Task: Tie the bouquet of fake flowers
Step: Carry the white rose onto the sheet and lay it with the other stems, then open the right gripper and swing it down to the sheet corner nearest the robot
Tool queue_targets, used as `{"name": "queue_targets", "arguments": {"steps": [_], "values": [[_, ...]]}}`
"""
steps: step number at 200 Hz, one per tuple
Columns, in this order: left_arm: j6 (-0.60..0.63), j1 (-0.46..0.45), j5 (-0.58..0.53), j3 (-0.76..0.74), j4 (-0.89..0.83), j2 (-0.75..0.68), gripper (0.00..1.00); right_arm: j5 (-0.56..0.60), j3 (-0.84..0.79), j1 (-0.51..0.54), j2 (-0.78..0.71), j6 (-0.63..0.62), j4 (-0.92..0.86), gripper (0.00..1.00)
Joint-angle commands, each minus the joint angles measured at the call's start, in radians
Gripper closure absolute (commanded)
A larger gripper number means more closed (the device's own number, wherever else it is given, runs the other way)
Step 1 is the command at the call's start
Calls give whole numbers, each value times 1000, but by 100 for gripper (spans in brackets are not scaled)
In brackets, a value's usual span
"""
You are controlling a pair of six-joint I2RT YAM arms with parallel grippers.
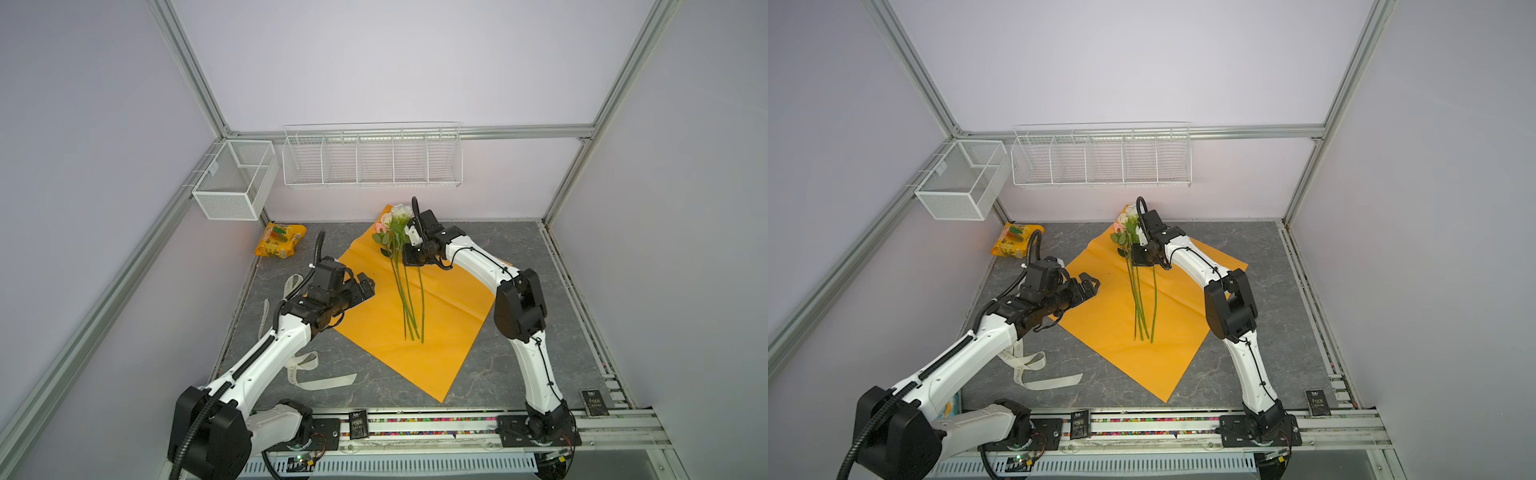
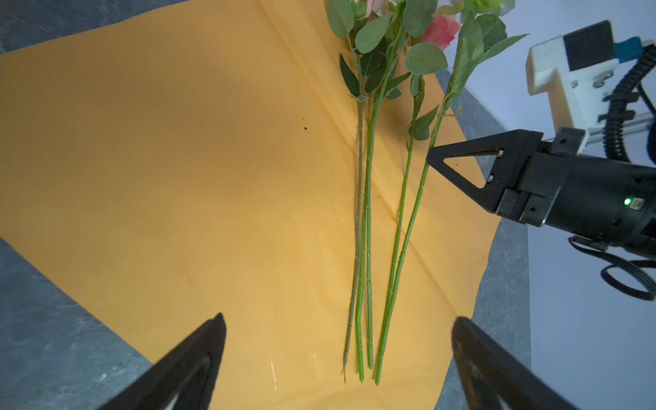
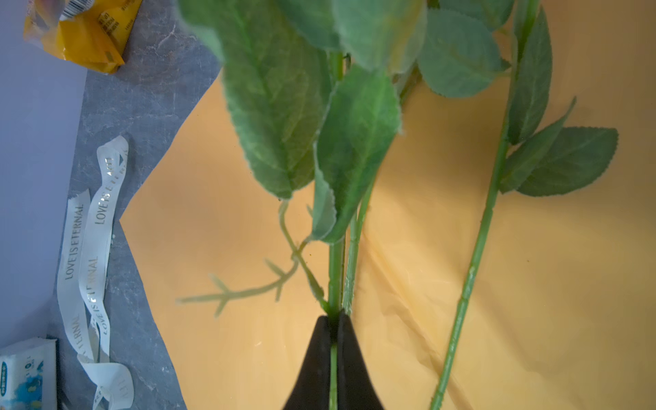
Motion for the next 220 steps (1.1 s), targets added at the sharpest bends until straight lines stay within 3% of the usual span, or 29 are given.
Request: {"name": "queue_targets", "arguments": {"steps": [1,71,108,124,152,176,205,220], "values": [[1,25,-19,-11,-25,-26,0,53,54,-10,71,17,-75,93],[-1,27,26,-8,-15,5,0,35,135,-13,187,-20,-188,90],[11,28,51,4,-22,26,0,8,185,-24,151,-42,-228,79],[14,28,48,6,-27,26,0,3,163,-28,92,-47,-223,66],[29,29,51,9,-33,23,0,-9,92,-40,-14,-60,-216,57],[56,28,76,12,-50,22,0,-19,-63,-37,-177,-104,-163,54],[92,27,159,-9,-63,16,0,13,-489,-20,-506,-142,49,52],[117,27,242,-25,-55,14,0,65,-724,-18,-681,-87,88,52]]}}
